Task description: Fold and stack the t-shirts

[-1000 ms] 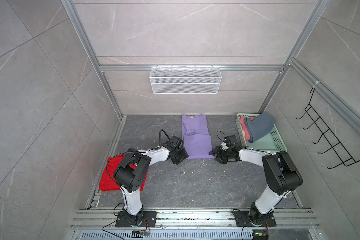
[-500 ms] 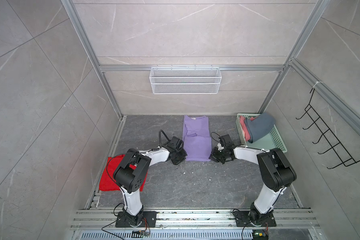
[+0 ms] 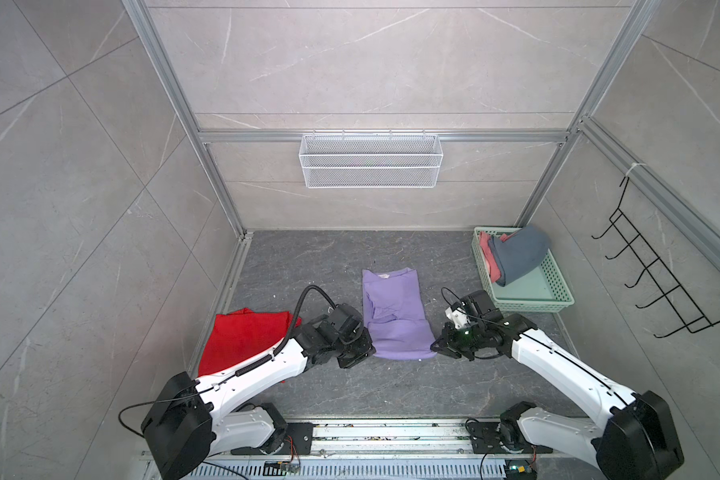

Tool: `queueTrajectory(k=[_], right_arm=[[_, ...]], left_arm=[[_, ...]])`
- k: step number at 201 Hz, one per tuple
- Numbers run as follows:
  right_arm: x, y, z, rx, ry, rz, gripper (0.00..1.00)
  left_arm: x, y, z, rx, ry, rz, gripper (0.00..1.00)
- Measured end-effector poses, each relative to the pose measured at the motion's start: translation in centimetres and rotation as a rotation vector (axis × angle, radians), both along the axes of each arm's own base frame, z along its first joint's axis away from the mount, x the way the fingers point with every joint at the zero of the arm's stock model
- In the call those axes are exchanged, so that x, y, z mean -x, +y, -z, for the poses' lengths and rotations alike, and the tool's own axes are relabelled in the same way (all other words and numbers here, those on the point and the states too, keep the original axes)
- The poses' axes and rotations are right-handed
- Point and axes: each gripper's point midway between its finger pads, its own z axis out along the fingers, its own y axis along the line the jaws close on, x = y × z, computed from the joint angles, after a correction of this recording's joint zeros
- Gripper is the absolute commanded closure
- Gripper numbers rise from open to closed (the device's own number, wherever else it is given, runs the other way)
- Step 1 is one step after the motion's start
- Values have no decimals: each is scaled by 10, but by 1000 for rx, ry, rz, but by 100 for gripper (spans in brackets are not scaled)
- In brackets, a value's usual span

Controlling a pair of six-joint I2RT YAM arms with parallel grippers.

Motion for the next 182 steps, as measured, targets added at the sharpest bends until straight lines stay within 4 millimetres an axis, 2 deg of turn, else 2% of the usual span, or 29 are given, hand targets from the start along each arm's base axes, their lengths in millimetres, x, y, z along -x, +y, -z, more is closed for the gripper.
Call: queueTrajectory(k=[19, 34, 55, 81, 102, 128, 160, 182], right_arm=[[-3, 2, -10, -15, 10, 27, 98], [-14, 6, -24, -27, -13, 53, 98], [-40, 15, -44, -59, -61, 95, 100], [-77, 28, -51, -79, -78, 148, 100], [-110, 38, -44, -67, -75, 185, 100], [-158, 47, -25, -51, -62, 254, 100], [-212, 38, 4, 10, -52, 351, 100], [-243, 26, 14, 41, -74, 423, 100]], left_arm=[[-4, -1, -14, 6, -13, -7, 100], [-16, -5, -31, 20, -47, -18, 100], [-46, -12, -54, 47, -105, -40, 100], [-91, -12, -62, 48, -134, -79, 100], [-128, -11, -57, 45, -130, -97, 100], [-178, -9, -43, 64, -108, -119, 100], [-238, -14, -15, 88, -74, -110, 100], [-276, -22, 0, 109, -77, -95, 90]])
